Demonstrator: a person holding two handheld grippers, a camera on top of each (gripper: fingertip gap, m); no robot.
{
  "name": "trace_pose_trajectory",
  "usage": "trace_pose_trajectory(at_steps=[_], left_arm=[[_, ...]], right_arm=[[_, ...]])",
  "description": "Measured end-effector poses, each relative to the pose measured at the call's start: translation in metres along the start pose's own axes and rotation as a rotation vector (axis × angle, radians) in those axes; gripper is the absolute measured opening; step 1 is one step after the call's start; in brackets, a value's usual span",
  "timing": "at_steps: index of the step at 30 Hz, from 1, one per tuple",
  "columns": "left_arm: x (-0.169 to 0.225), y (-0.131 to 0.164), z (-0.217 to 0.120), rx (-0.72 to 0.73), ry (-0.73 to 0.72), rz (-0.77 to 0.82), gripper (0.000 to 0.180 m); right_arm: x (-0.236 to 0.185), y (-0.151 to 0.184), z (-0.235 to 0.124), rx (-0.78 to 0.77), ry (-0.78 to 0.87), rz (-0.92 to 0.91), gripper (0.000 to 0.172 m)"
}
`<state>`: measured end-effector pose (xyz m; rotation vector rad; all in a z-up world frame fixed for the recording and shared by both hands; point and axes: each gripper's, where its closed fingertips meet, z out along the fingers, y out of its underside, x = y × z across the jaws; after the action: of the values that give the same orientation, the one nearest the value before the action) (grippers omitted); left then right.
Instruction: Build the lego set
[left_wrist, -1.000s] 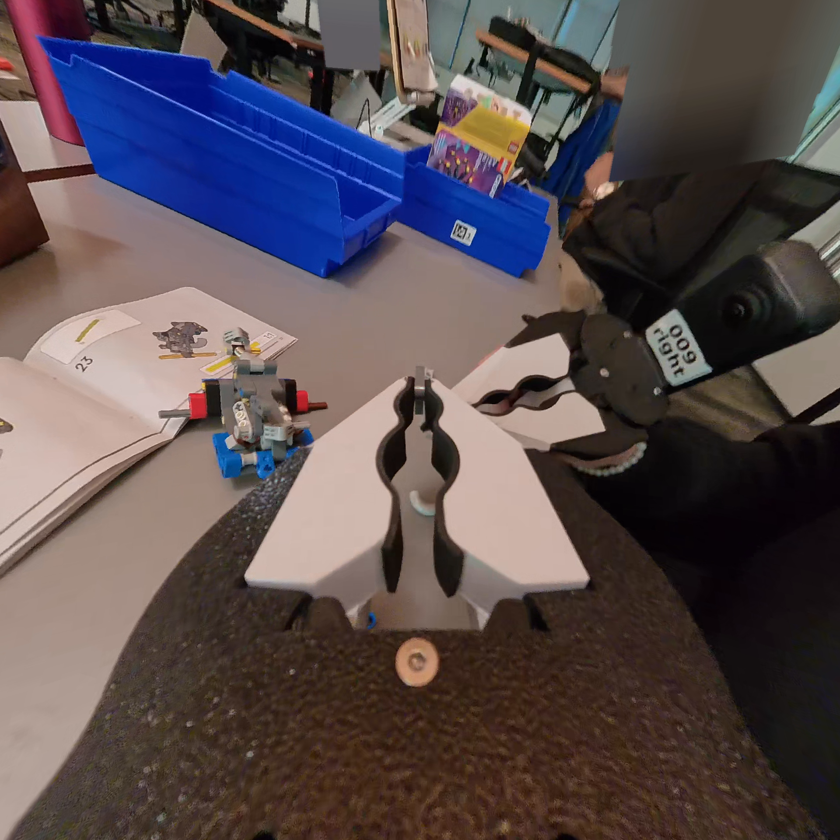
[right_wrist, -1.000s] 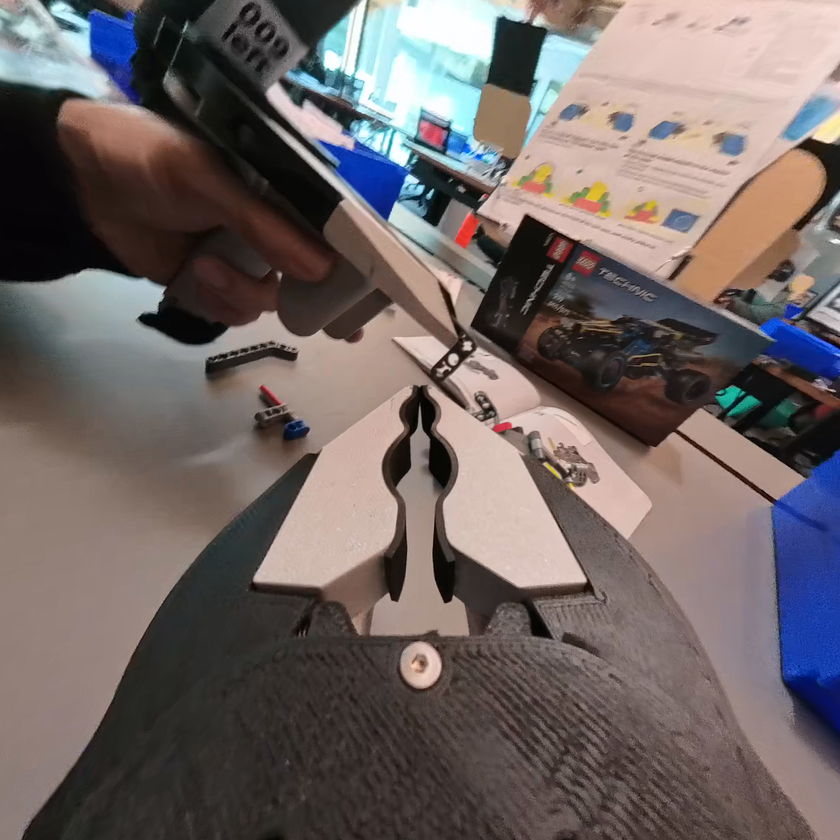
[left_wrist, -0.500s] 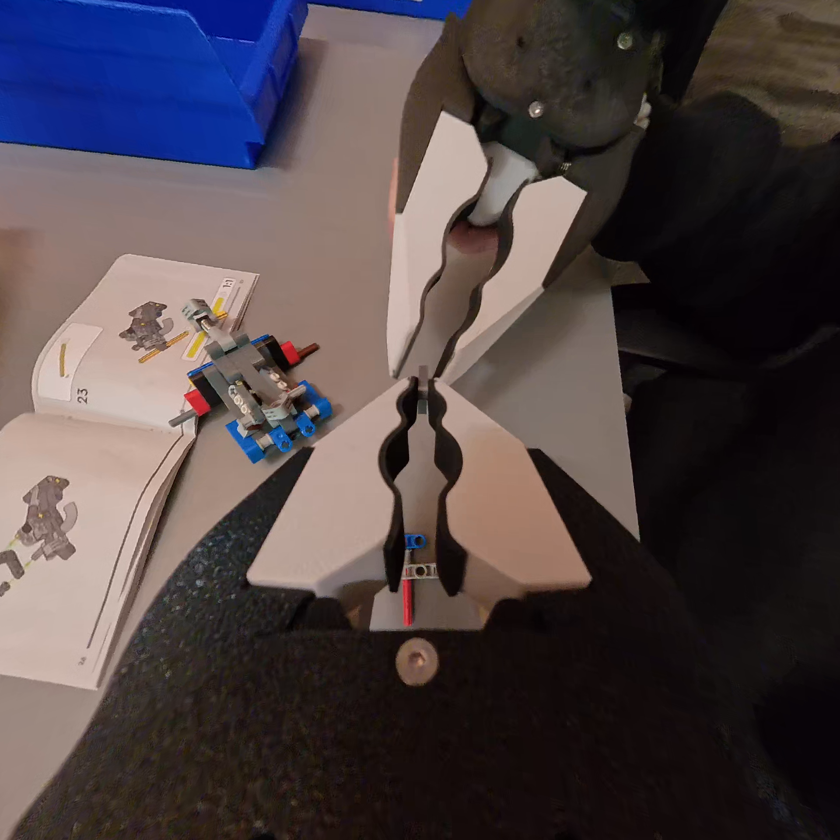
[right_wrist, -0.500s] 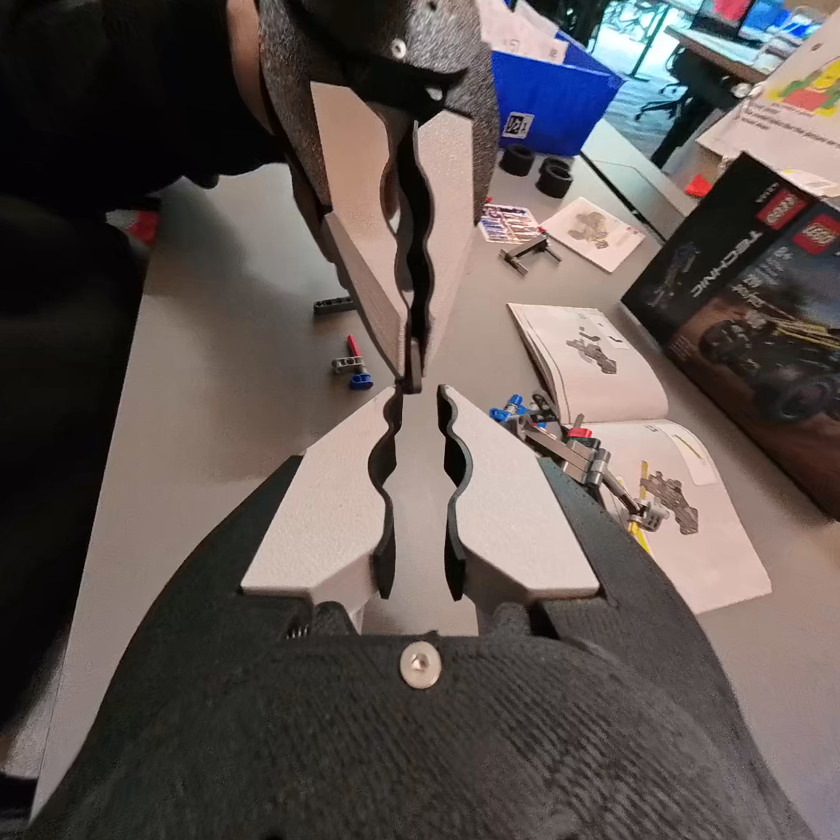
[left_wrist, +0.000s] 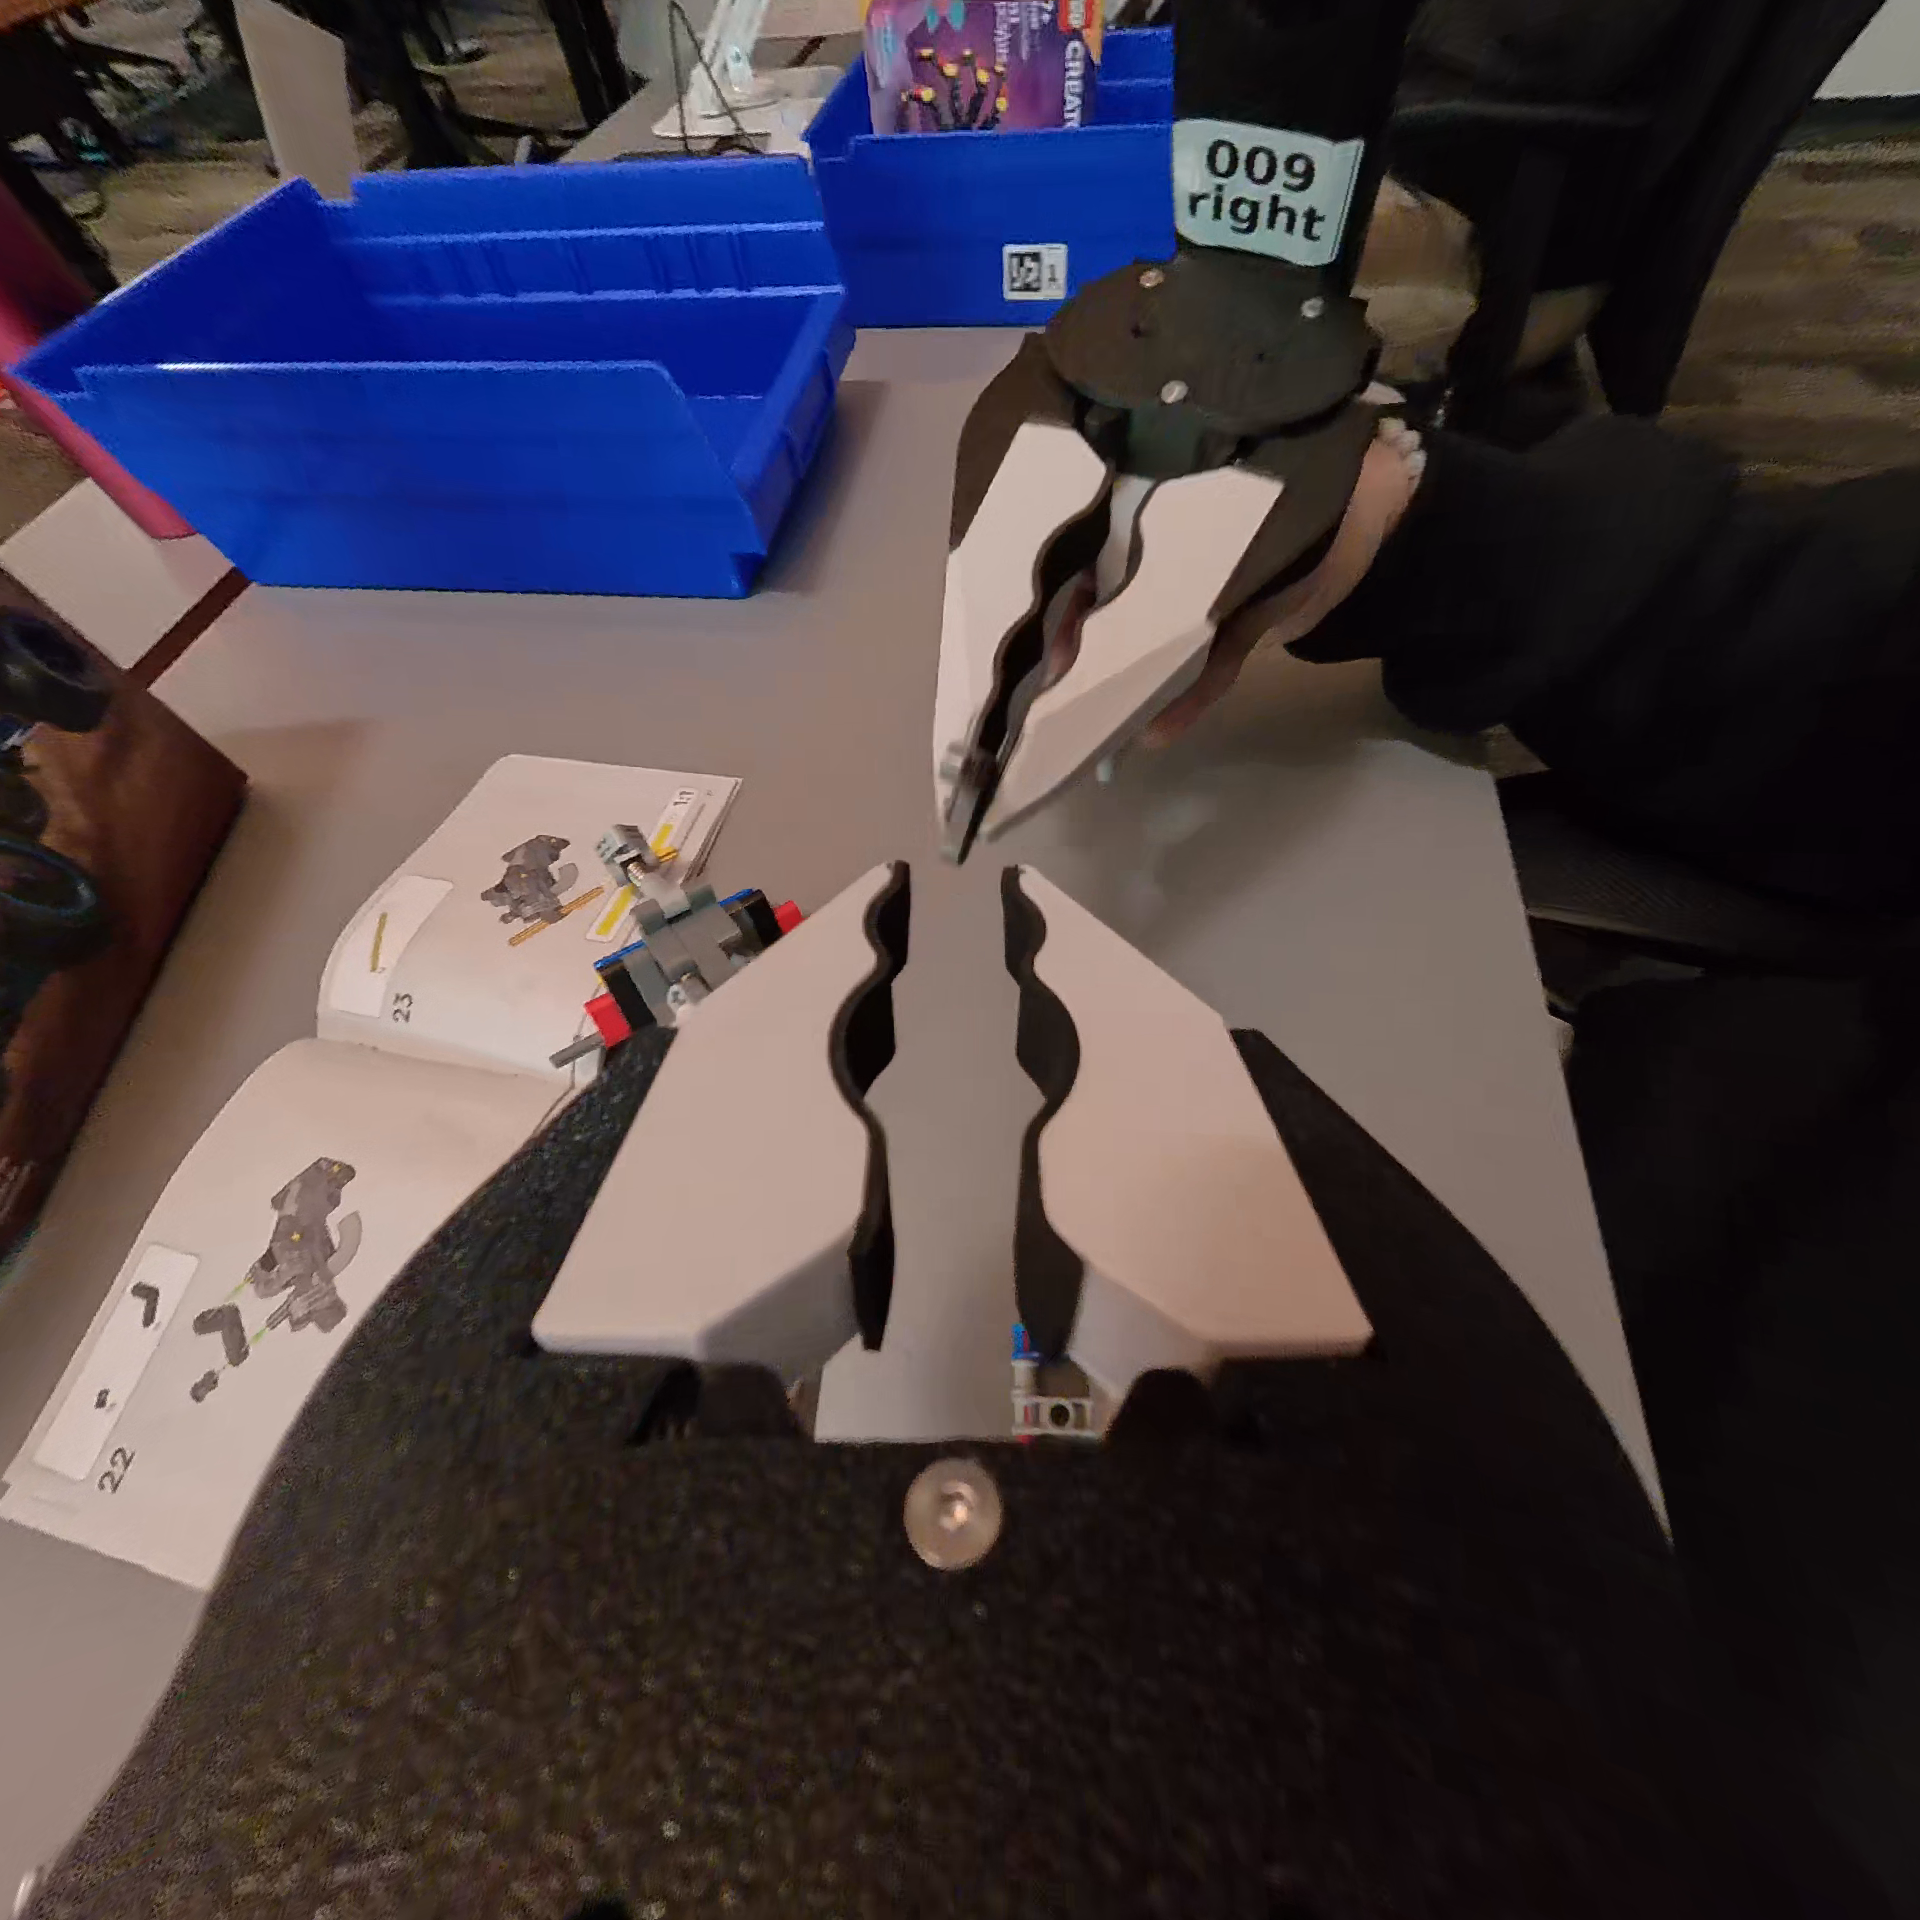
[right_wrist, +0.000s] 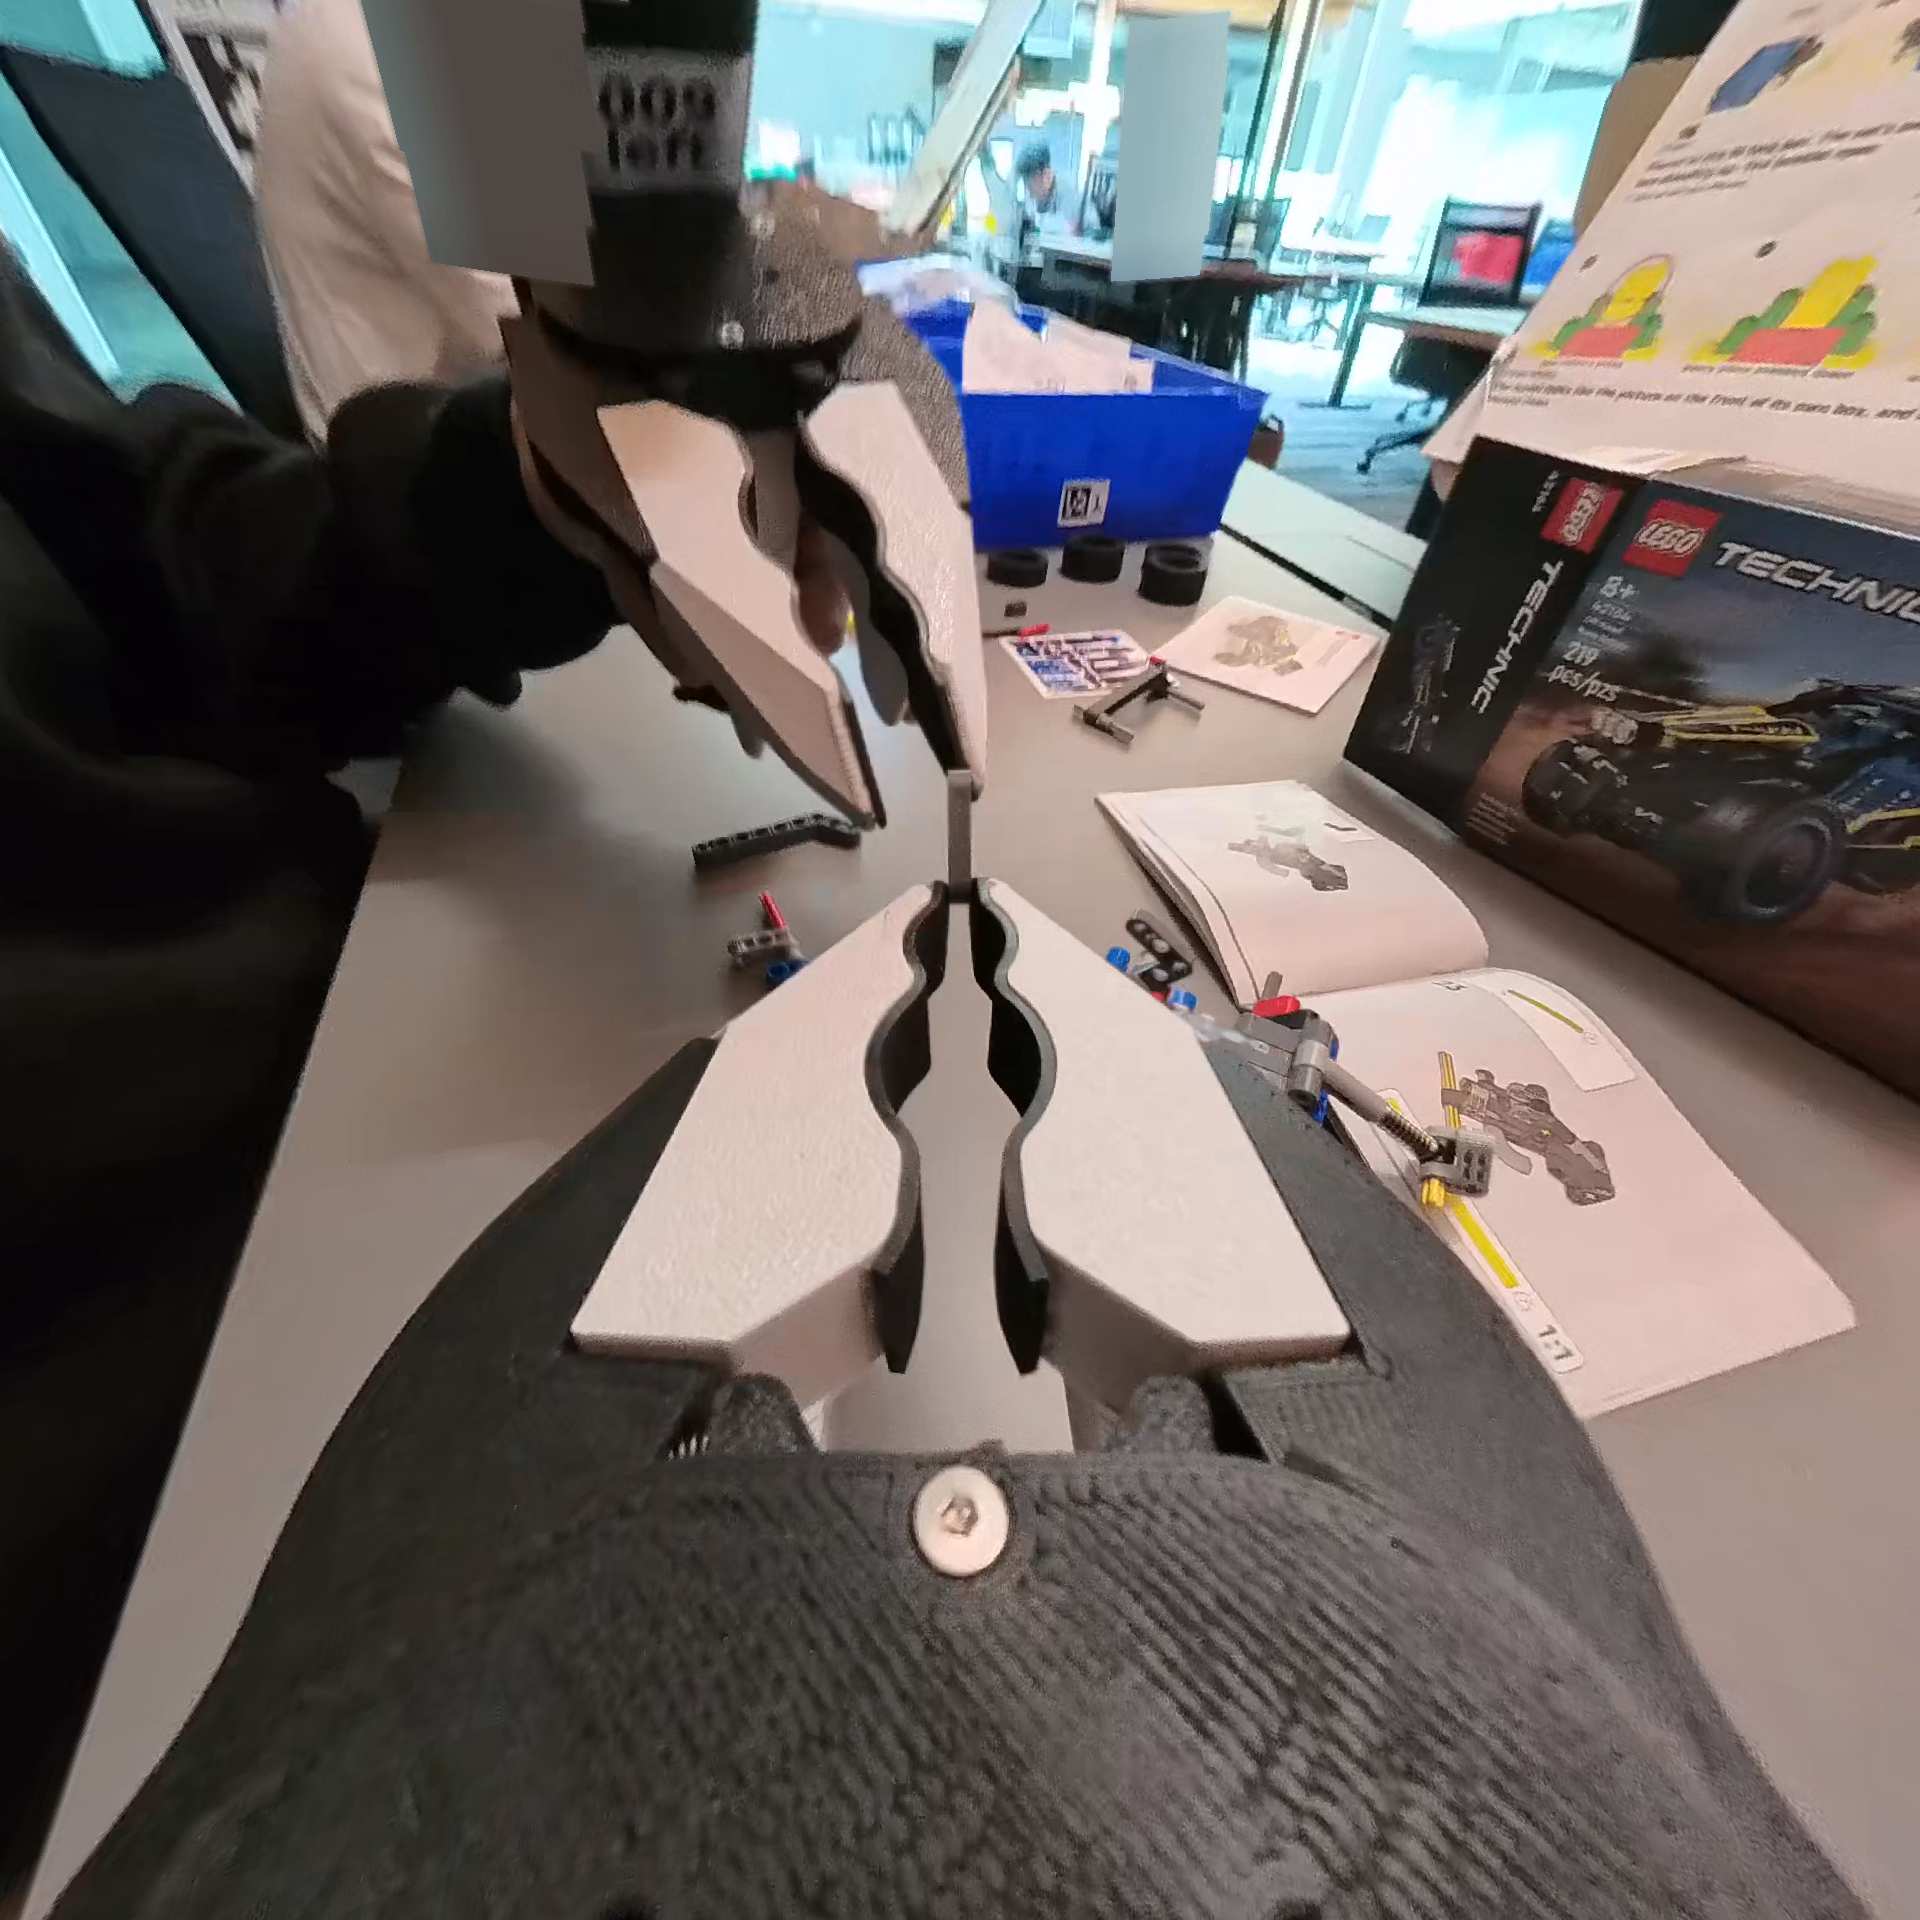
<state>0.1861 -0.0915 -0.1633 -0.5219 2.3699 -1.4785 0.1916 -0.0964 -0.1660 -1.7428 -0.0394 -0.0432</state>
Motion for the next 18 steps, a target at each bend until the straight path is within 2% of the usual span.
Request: trace_pose_trajectory(at_steps=[8, 14, 18], left_arm=[[0.005, 0.0, 0.007, 0.025, -0.01, 0.019, 0.015], [0.005, 0.001, 0.01, 0.026, -0.021, 0.037, 0.001], [0.008, 0.01, 0.011, -0.035, -0.007, 0.042, 0.0]], right_arm=[[-0.004, -0.007, -0.001, 0.111, -0.108, 0.108, 0.001], [-0.009, -0.003, 0.002, 0.106, -0.136, 0.111, 0.001], [-0.012, 0.006, 0.002, 0.038, -0.135, 0.056, 0.003]])
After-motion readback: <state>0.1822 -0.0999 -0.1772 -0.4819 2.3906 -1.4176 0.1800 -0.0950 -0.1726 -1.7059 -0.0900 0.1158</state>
